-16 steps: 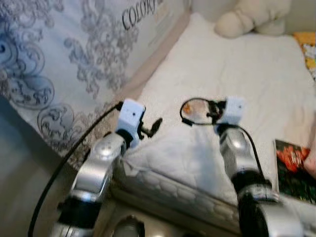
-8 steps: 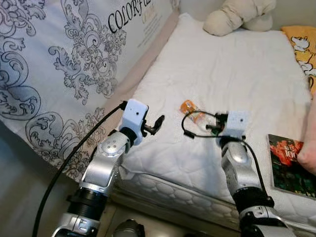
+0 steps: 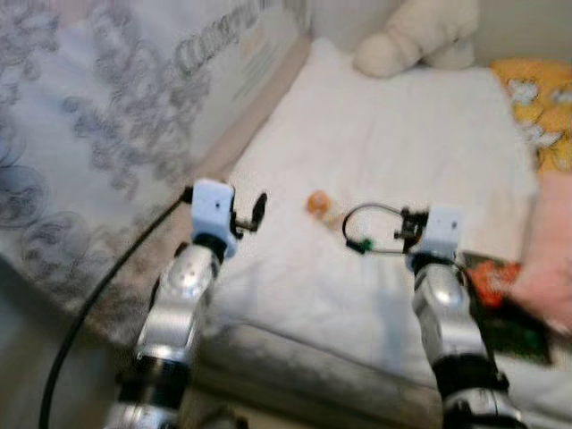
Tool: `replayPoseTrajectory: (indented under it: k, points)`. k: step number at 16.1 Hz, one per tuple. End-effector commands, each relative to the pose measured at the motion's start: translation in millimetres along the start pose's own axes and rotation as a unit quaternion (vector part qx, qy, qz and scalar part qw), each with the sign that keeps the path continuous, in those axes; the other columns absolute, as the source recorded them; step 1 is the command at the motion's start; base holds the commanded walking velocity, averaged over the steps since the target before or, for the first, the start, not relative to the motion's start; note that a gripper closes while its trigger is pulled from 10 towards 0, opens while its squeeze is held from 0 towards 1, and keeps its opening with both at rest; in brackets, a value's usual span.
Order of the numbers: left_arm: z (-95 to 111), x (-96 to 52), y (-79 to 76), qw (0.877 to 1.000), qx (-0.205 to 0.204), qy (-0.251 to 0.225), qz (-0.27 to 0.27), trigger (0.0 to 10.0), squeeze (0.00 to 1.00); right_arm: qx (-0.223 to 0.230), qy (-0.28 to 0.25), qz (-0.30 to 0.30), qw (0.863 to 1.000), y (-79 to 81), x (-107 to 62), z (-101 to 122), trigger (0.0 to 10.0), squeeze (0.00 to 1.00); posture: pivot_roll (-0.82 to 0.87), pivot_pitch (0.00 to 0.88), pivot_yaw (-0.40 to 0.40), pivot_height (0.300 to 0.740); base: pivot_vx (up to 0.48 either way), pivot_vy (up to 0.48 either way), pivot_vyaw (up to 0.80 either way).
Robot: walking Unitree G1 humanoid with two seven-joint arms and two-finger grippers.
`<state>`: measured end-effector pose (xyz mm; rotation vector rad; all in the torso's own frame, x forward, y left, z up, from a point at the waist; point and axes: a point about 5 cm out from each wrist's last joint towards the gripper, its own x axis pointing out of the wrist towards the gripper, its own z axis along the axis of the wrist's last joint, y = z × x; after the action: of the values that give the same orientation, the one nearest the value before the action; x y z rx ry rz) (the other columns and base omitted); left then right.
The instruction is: Clean up the room
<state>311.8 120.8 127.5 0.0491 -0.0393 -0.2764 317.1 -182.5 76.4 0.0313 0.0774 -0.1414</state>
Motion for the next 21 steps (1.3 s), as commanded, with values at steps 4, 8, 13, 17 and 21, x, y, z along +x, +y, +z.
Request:
replayPoseTrajectory:
  k: [4, 8, 13, 17, 21]
  points:
    - [-1.5, 1.3, 2.1, 1.000, 0.020, 0.002, -0.002, 10.0, 0.00, 0.004, -0.006, 0.030, 1.000, 6.9, 4.9, 8.1, 10.0, 1.00, 0.17, 0.000, -0.033, 0.732, 0.461, 0.000, 0.00]
    - [-3.8, -5.4, 0.3, 0.998, 0.054, 0.009, -0.005, 10.0, 0.00, -0.026, 0.097, 0.071, 0.992, 18.9, 29.1, 4.1, 10.0, 0.61, 0.19, 0.000, -0.032, 0.732, 0.342, 0.000, 0.00]
    - [0.6, -54.5, 9.7, 0.996, 0.075, 0.058, -0.004, 10.0, 0.00, -0.032, 0.169, 0.086, 0.981, 33.8, 55.4, 25.9, 10.0, 0.00, 0.38, 0.014, -0.059, 0.732, 0.000, 0.000, 0.00]
    - [11.4, -79.8, 4.7, 0.994, 0.073, 0.080, -0.019, 10.0, 0.00, -0.034, 0.214, 0.105, 0.971, 40.3, 58.5, 30.8, 10.0, 0.00, 0.44, 0.097, -0.055, 0.732, 0.000, 0.000, 0.00]
    - [18.3, -108.1, -1.7, 0.991, 0.053, 0.123, -0.018, 10.0, 0.00, -0.041, 0.205, 0.090, 0.974, 34.4, 64.6, 43.4, 10.0, 0.00, 0.46, 0.201, -0.050, 0.732, 0.000, 0.000, 0.00]
